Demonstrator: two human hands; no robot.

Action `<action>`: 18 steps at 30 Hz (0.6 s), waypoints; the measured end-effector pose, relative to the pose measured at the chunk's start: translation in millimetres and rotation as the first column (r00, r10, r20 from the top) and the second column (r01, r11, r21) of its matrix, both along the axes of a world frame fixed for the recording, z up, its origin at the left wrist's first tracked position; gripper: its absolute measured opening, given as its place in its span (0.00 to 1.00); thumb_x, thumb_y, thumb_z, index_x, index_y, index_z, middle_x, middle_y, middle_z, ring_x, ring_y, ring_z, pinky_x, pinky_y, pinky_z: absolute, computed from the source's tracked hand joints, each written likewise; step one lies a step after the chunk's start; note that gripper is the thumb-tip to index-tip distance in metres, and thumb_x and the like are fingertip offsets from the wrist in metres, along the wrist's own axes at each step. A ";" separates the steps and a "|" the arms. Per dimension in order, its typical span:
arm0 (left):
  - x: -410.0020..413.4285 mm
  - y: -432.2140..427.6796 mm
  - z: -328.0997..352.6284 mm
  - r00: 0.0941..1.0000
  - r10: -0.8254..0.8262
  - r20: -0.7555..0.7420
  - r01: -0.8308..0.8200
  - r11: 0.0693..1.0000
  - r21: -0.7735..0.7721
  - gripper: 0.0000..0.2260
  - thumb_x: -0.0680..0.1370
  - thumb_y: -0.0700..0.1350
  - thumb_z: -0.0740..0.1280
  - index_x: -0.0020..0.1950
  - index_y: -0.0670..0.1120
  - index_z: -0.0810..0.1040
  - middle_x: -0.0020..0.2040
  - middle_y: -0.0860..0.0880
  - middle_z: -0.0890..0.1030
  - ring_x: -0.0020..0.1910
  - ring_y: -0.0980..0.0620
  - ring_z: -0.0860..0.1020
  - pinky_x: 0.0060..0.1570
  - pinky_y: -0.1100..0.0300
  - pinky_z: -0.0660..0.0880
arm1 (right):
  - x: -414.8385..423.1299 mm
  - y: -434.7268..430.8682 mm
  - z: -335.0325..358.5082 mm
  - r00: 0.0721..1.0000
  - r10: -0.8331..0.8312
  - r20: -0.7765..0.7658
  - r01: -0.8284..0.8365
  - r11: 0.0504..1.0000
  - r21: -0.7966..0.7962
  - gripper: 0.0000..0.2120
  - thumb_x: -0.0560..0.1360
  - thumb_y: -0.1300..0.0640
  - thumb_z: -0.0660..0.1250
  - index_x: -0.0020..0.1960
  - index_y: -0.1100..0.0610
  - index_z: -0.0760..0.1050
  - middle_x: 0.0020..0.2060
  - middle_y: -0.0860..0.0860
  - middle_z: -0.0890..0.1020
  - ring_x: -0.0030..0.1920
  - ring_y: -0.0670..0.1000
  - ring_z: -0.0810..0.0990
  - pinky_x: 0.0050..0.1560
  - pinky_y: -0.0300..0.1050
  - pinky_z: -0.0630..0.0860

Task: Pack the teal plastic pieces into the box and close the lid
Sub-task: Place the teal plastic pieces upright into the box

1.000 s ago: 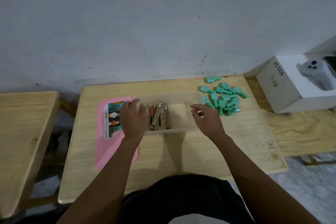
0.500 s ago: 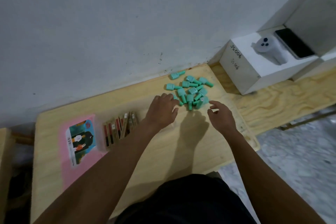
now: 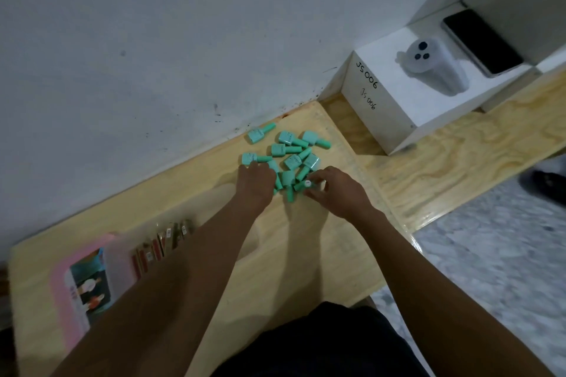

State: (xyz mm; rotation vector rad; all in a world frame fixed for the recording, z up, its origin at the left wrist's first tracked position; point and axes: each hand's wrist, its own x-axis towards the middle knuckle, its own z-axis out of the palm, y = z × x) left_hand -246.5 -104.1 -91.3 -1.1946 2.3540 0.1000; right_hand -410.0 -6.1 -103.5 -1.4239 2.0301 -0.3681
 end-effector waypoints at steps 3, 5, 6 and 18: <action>-2.5 -7.9 -3.5 1.000 -0.021 -0.023 0.021 1.000 -0.005 0.10 0.76 0.38 0.61 0.55 0.46 0.78 0.56 0.46 0.79 0.59 0.44 0.74 0.53 0.51 0.71 | -4.1 0.0 -1.7 0.999 0.016 0.029 -0.015 0.999 -0.029 0.15 0.75 0.43 0.67 0.60 0.46 0.78 0.51 0.45 0.79 0.48 0.46 0.77 0.43 0.45 0.75; 1.0 -13.5 -5.3 0.999 -0.019 -0.039 0.020 1.000 0.013 0.09 0.77 0.41 0.63 0.55 0.47 0.78 0.56 0.48 0.79 0.59 0.45 0.75 0.55 0.51 0.70 | -6.7 2.0 -5.2 0.996 -0.010 0.087 0.014 0.999 -0.049 0.15 0.76 0.46 0.67 0.60 0.49 0.78 0.52 0.47 0.81 0.47 0.47 0.78 0.46 0.48 0.77; 3.9 -16.0 -6.9 0.998 -0.006 -0.067 0.008 1.000 0.023 0.09 0.77 0.44 0.64 0.56 0.48 0.78 0.56 0.48 0.80 0.59 0.46 0.75 0.56 0.51 0.69 | -8.0 3.4 -6.2 0.988 -0.047 0.145 0.056 0.997 -0.060 0.15 0.76 0.48 0.68 0.61 0.50 0.78 0.52 0.48 0.81 0.48 0.47 0.78 0.48 0.47 0.77; 59.1 17.3 40.3 0.216 0.646 -0.732 -0.317 0.756 0.573 0.09 0.80 0.44 0.62 0.56 0.45 0.79 0.49 0.49 0.82 0.48 0.52 0.79 0.46 0.60 0.75 | 23.4 16.1 40.8 0.511 -0.274 0.815 0.403 0.913 0.054 0.09 0.82 0.55 0.60 0.57 0.50 0.78 0.51 0.50 0.83 0.52 0.49 0.80 0.51 0.48 0.78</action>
